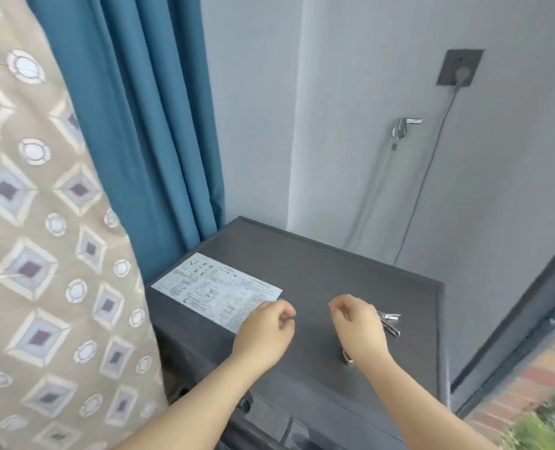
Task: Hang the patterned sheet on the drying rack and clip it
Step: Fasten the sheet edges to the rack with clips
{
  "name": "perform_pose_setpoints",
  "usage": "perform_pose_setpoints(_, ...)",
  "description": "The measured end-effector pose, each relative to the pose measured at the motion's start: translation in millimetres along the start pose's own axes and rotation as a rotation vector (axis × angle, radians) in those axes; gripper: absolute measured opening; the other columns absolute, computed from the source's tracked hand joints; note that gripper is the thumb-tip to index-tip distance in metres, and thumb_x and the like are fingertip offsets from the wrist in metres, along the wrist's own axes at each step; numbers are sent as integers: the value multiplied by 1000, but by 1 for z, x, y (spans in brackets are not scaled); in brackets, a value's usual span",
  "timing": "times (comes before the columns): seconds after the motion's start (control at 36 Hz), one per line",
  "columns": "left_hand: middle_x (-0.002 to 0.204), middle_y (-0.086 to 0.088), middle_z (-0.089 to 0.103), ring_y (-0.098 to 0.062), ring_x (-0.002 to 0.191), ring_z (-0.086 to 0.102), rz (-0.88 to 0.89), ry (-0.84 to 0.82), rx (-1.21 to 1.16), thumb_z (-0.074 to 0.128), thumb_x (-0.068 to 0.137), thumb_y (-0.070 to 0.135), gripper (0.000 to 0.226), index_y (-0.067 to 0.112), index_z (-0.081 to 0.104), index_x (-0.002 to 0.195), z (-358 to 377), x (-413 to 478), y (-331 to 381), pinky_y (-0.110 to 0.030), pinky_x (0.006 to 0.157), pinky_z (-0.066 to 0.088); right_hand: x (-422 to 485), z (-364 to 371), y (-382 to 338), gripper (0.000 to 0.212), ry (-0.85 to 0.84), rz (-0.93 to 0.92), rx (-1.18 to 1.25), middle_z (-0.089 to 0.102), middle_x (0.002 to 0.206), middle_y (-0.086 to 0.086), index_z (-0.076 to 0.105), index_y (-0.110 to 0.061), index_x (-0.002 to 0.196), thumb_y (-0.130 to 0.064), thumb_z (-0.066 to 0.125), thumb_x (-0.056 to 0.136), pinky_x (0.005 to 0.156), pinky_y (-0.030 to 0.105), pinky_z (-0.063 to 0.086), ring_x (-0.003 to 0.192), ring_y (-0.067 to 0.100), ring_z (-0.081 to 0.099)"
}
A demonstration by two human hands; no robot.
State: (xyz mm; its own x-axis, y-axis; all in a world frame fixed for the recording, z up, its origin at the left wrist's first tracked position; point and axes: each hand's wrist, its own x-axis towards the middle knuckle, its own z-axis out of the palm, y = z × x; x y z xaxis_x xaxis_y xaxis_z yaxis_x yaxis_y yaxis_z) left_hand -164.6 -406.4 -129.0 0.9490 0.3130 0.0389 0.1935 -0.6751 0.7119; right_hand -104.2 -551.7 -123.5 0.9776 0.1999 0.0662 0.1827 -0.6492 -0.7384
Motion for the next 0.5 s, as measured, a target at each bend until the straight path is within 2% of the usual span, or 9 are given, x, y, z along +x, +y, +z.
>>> perform_pose_setpoints(0.06, 111, 11, 57, -6, 94, 53, 28, -22, 5, 47, 92, 23, 20, 25, 59, 109, 18, 4, 6, -22, 84, 43, 3, -5, 18, 21, 73, 41, 13, 60, 89, -7, 67, -16, 92, -9, 46, 89, 82, 30, 41, 103, 22, 52)
perform_pose_setpoints(0.11, 116, 11, 55, -7, 105, 51, 74, -17, 10, 45, 94, 30, 23, 26, 58, 113, 38, 3, 13, -21, 88, 39, 6, -12, 34, 23, 155, 92, 40, 60, 90, -9, 66, -18, 91, -7, 46, 88, 88, 33, 42, 106, 23, 51)
perform_pose_setpoints(0.14, 120, 11, 53, -8, 111, 47, 102, -20, 9, 41, 93, 37, 30, 26, 56, 116, 48, 1, 18, -19, 91, 36, 7, -15, 41, 24, 196, 112, 38, 62, 93, -8, 67, -18, 94, -7, 47, 88, 91, 35, 42, 109, 24, 51)
perform_pose_setpoints(0.19, 127, 11, 47, -11, 118, 40, 149, -43, -6, 25, 80, 57, 59, 25, 51, 122, 66, -4, 27, -18, 95, 29, 10, -21, 54, 27, 235, 144, -14, 63, 110, -3, 65, -17, 106, -7, 47, 88, 94, 36, 39, 116, 26, 47)
perform_pose_setpoints(0.25, 131, 10, 40, -14, 119, 39, 150, -89, 22, 14, 67, 62, 76, 26, 46, 126, 82, -5, 31, -20, 95, 28, 13, -25, 67, 33, 205, 173, -92, 58, 125, -5, 60, -19, 117, -8, 45, 89, 96, 34, 34, 122, 25, 41)
perform_pose_setpoints(0.31, 133, 11, 37, -16, 121, 40, 138, -120, 98, 25, 75, 60, 64, 28, 41, 129, 91, -1, 33, -25, 95, 30, 16, -26, 78, 38, 156, 186, -124, 54, 132, -5, 56, -19, 122, -7, 43, 89, 98, 35, 34, 123, 26, 39)
perform_pose_setpoints(0.39, 134, 9, 39, -17, 123, 40, 116, -117, 179, 48, 89, 42, 44, 26, 39, 130, 97, 8, 34, -29, 96, 30, 18, -25, 87, 40, 152, 186, -125, 52, 136, -4, 56, -18, 123, -4, 41, 89, 99, 36, 34, 124, 27, 40)
perform_pose_setpoints(0.5, 136, 11, 38, -16, 126, 35, 101, -144, 237, 54, 84, 49, 55, 28, 37, 132, 100, 17, 34, -31, 98, 28, 21, -22, 90, 43, 134, 191, -173, 40, 145, -6, 49, -21, 131, -10, 46, 89, 103, 34, 28, 128, 26, 35)
